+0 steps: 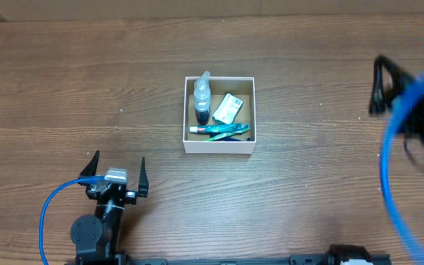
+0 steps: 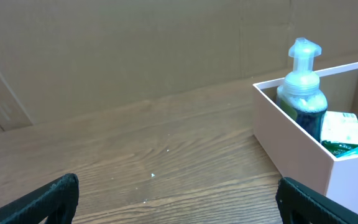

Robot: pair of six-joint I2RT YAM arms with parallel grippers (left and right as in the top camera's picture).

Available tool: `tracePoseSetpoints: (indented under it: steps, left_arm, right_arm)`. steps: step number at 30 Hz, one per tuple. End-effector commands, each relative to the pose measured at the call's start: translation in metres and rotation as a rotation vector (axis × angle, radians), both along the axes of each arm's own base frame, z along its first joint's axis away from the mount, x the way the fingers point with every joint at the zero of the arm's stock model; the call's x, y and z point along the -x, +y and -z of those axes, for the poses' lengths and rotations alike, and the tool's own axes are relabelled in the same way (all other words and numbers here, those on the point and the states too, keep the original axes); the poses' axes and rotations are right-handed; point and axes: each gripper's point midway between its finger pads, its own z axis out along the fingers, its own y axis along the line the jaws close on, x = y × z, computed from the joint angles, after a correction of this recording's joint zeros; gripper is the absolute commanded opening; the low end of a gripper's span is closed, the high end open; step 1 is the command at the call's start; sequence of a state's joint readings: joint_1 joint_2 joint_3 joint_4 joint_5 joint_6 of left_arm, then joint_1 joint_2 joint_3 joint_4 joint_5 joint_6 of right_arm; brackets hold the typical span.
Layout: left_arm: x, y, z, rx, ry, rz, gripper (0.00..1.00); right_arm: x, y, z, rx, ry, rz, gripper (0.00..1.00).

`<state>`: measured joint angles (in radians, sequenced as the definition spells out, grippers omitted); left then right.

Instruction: Pack container

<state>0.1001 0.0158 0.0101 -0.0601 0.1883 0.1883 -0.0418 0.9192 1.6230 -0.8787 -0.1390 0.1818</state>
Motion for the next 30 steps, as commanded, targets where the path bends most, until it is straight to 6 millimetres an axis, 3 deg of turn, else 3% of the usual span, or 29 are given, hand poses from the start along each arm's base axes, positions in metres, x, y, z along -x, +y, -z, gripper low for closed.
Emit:
tracePoseSetpoints:
  steps: [1, 5, 11, 19, 24, 30]
  left_arm:
    - [0.0, 0.003, 0.0, 0.008, -0.006, -0.018, 1.0]
    - [0.0, 0.003, 0.0, 0.008, -0.006, -0.018, 1.0]
    - [0.0, 0.003, 0.0, 0.008, -0.006, -0.018, 1.0]
    - [0.0, 0.003, 0.0, 0.008, -0.006, -0.018, 1.0]
    - [0.0, 0.003, 0.0, 0.008, -0.006, -0.018, 1.0]
    - [0.0, 0.003, 0.0, 0.008, -0.006, -0.018, 1.0]
  right_arm:
    - [0.02, 0.011, 0.009, 0.001, -0.125, -0.042, 1.0]
    - [0.026, 0.02, 0.062, 0.002, -0.204, -0.098, 1.0]
    - [0.023, 0.031, 0.166, 0.007, -0.287, -0.161, 1.0]
    - [0.015, 0.01, 0.251, 0.016, -0.252, -0.041, 1.0]
    - [0.013, 0.005, 0.262, 0.118, -0.257, -0.011, 1.0]
    - [0.013, 0.003, 0.271, 0.121, -0.267, -0.002, 1.0]
